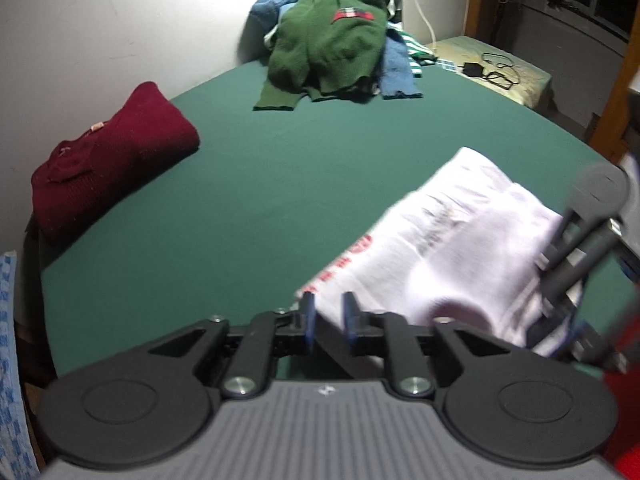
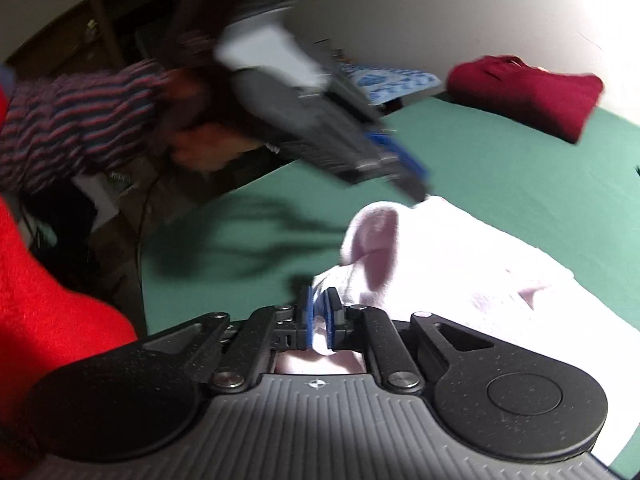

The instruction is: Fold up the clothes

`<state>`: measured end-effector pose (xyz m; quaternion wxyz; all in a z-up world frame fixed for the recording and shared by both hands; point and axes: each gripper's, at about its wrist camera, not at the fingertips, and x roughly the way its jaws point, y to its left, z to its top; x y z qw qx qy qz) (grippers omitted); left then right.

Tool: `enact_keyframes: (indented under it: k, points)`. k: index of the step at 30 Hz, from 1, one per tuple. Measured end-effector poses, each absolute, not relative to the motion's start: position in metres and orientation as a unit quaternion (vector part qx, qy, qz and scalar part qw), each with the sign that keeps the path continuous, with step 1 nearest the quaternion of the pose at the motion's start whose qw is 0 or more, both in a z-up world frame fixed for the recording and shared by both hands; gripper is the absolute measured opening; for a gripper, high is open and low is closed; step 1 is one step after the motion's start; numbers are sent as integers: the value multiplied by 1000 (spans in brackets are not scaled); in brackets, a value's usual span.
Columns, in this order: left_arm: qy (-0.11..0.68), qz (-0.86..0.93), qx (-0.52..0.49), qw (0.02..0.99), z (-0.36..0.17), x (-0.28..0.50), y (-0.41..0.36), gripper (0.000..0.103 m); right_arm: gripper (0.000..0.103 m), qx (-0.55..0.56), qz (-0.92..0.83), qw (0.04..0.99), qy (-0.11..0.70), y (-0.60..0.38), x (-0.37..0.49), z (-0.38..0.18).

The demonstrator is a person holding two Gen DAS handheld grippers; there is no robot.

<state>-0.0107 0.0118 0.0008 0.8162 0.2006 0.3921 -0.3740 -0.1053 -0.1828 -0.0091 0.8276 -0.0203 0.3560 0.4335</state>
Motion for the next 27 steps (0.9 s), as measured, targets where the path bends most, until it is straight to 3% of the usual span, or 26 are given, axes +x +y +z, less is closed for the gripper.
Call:
enact_keyframes:
  k: [2, 9, 16, 24, 26, 27]
  points:
    - [397, -378, 193, 814, 3, -27, 19, 34, 18, -7, 418, 839, 349, -192, -108, -6]
    - [423, -380, 162, 806, -3, -58, 28, 49, 20, -4, 379, 865, 329, -209, -112, 3]
    - [420, -363, 157, 817, -2, -65, 31, 54, 38, -118, 399, 872, 258, -190, -93, 12]
    - [420, -359, 168, 816, -9, -80, 23, 50, 34, -333, 488, 775, 224, -130, -65, -9]
    - [413, -352, 187, 819, -9, -87, 19, 49, 25, -344, 494, 762, 238, -128, -57, -10]
    - [409, -348, 197, 820, -10, -90, 16, 48, 12, -343, 496, 759, 247, -128, -53, -9]
